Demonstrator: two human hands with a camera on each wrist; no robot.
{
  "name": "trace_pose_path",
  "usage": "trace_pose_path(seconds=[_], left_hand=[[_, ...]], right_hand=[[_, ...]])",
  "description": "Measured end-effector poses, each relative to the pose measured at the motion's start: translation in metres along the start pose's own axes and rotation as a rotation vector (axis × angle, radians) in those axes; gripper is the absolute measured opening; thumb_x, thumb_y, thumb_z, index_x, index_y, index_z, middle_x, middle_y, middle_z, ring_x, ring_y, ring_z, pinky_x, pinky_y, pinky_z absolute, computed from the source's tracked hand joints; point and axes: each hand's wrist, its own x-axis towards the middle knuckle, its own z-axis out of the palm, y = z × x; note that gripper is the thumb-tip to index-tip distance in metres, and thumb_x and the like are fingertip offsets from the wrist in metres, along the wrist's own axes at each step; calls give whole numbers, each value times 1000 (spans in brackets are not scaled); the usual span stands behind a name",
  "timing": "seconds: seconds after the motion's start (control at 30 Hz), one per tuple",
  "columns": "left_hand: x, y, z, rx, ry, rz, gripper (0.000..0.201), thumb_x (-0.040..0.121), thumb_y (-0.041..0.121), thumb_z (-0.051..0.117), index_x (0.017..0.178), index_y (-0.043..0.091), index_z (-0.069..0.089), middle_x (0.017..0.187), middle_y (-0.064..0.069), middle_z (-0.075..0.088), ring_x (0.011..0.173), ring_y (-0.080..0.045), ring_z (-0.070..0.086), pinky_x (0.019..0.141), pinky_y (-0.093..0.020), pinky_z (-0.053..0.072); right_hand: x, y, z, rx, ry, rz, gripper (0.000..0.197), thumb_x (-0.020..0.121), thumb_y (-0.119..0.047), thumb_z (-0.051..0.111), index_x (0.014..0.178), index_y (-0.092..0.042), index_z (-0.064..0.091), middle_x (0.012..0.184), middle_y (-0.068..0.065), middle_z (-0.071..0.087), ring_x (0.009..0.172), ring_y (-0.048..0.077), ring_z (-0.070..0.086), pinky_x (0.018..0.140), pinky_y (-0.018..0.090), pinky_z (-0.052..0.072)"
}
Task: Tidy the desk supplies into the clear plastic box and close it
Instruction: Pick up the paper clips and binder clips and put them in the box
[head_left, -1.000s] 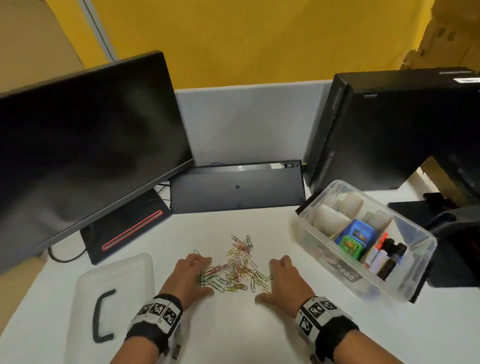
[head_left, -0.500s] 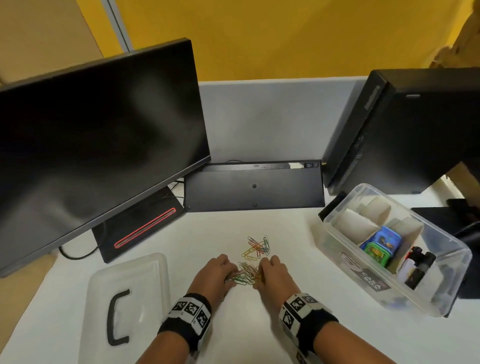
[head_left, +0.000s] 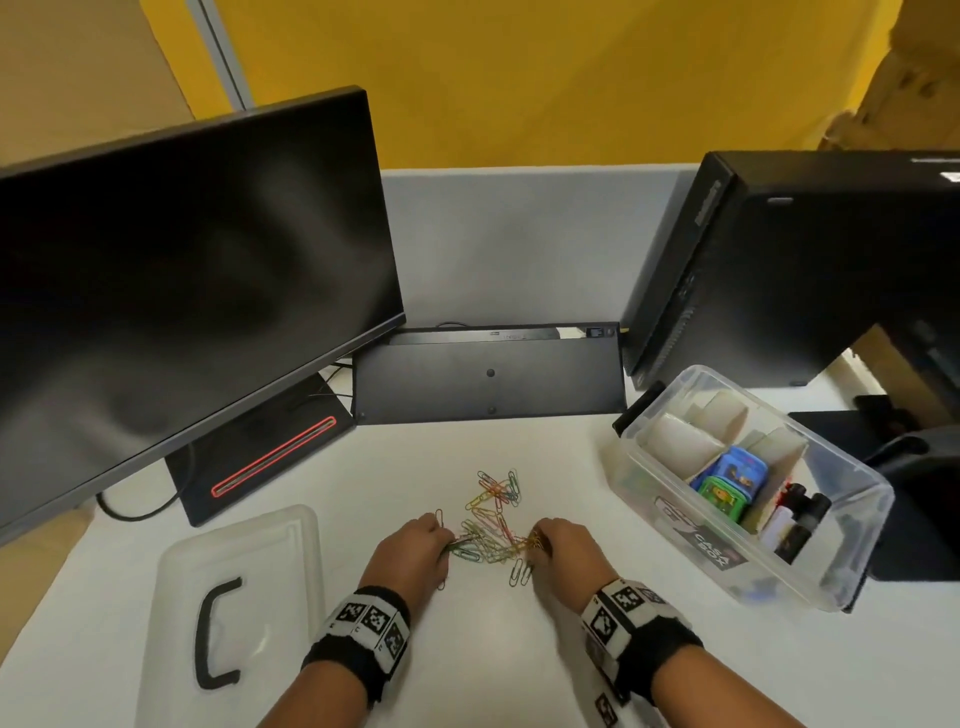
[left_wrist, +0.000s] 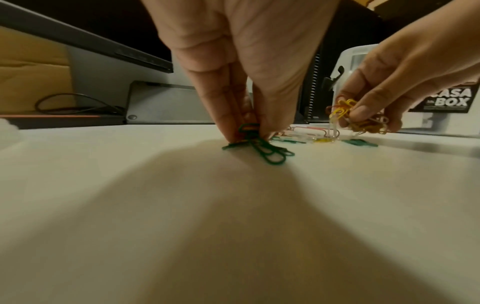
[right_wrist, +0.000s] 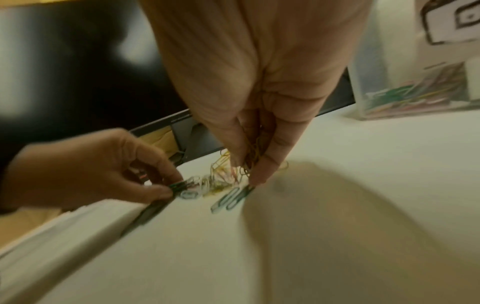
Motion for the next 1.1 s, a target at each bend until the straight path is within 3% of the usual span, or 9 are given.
trace_pose_path(seconds=[0.1, 0.4, 0.5, 0.57, 0.67, 0.8, 0.87, 0.97, 1.1], left_hand=[[-6, -1, -3, -81, 36, -66, 24, 91, 22, 51, 107, 18, 68, 98, -2, 62, 87, -21, 62, 73, -29, 48], [-14, 2, -23, -400, 230, -234, 17, 83, 17, 67, 99, 20, 73, 88, 8, 67, 78, -6, 63, 78, -25, 52], [-15, 6, -30, -495, 292, -240, 19, 80, 9, 69, 96, 18, 74, 85, 8, 68, 78, -4, 63, 79, -26, 54], [-14, 9, -33, -533, 324, -234, 20, 80, 5, 70, 96, 16, 74, 85, 8, 68, 76, -3, 63, 75, -15, 51], [-15, 14, -35, -564, 350, -228, 21, 80, 4, 69, 96, 16, 74, 83, 9, 67, 79, 1, 62, 69, -4, 47], [-18, 20, -34, -574, 334, -232, 21, 81, 4, 69, 98, 15, 73, 84, 10, 66, 78, -3, 62, 68, -5, 45], [-20, 22, -33, -580, 327, -230, 21, 81, 4, 69, 98, 15, 73, 85, 9, 67, 78, -3, 62, 66, -4, 46], [-24, 23, -30, -590, 323, -222, 21, 80, 4, 69, 96, 18, 73, 84, 9, 67, 77, -2, 62, 70, -8, 50], [-28, 26, -27, -610, 336, -210, 22, 80, 4, 70, 94, 20, 74, 82, 10, 67, 82, 4, 60, 69, -7, 49]], right_hand=[[-10, -2, -23, 123, 31, -32, 8, 92, -19, 54, 89, -13, 60, 82, -1, 56, 73, 15, 53, 70, 26, 44], [-39, -13, -121, 298, 270, -120, 7, 92, -19, 58, 90, -17, 64, 79, -4, 63, 67, 9, 62, 63, 15, 47], [-33, 1, -156, 234, 422, -105, 6, 88, -14, 60, 83, -16, 64, 72, -4, 61, 68, 16, 60, 64, 25, 46], [-26, 13, -175, 126, 445, -44, 11, 88, -11, 57, 79, -16, 61, 65, -6, 55, 68, 20, 55, 63, 29, 39], [-14, 24, -195, -70, 369, 77, 15, 91, -11, 52, 77, -14, 56, 65, -4, 51, 73, 22, 53, 66, 26, 35], [12, 27, -193, -272, 172, 216, 14, 93, -23, 51, 87, -15, 61, 74, -2, 52, 80, 19, 52, 71, 27, 38], [24, 26, -188, -351, 64, 267, 27, 94, -28, 53, 110, -8, 62, 90, 2, 60, 89, 19, 58, 74, 27, 42], [31, 23, -186, -426, -62, 283, 35, 97, -26, 50, 128, -10, 54, 127, 7, 58, 117, 22, 55, 96, 29, 42], [30, 28, -185, -367, -126, 240, 33, 97, -20, 46, 127, -11, 58, 129, 8, 58, 117, 24, 55, 103, 34, 43]])
